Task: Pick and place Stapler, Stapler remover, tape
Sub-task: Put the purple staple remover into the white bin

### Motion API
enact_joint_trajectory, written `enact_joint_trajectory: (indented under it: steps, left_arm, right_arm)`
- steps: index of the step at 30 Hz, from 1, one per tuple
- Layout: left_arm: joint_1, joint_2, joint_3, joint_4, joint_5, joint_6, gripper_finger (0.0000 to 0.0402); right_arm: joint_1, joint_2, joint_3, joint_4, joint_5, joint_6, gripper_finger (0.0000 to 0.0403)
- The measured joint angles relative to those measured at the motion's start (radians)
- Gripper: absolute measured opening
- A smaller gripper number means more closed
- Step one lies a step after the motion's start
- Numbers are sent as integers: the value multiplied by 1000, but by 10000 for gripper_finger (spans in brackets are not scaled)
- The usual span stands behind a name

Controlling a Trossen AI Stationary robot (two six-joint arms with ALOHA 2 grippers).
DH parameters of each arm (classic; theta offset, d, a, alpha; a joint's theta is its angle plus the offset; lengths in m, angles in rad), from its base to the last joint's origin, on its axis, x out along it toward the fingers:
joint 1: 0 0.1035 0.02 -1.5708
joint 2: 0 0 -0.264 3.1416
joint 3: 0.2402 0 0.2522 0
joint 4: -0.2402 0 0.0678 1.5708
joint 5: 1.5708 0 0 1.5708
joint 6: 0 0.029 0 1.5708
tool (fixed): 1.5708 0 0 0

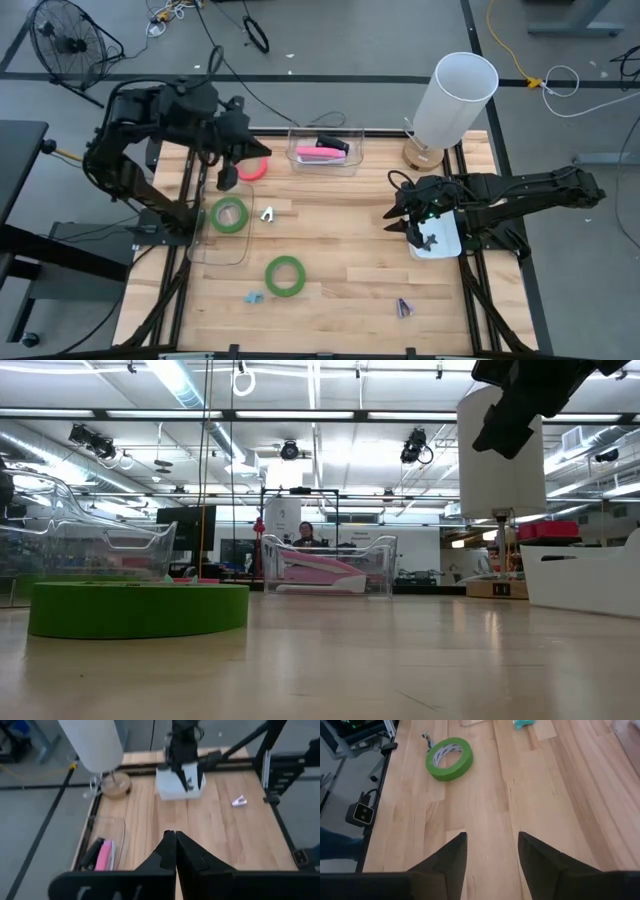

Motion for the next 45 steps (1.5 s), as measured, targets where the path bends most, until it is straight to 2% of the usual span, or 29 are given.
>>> enact_joint_trajectory:
  steps: [5,13,19,24,27,33,38,45]
  left_arm:
    - [16,-11,0,34,-30,-3,0]
    - [35,-12,0,137,-28,-8,0]
    - [44,-1,0,275,-14,-34,0]
    - [39,-2,-3,296,-2,-52,0]
    - [17,-19,-98,378,-2,-55,0]
    - [-11,-105,-425,619,-21,-68,0]
    - [-11,-196,-635,785,-20,-84,0]
    - [-17,-307,-862,903,51,-131,1]
  right_arm:
    - [0,0,0,11,0,0,176]
    - [0,0,0,18,26,0,176]
    - [0,0,0,19,26,-3,176]
    - [0,0,0,19,26,-4,176]
    - [0,0,0,20,26,-4,176]
    - [0,0,0,20,26,3,176]
    - [0,0,0,11,14,23,176]
    - [16,0,0,-47,-90,-33,176]
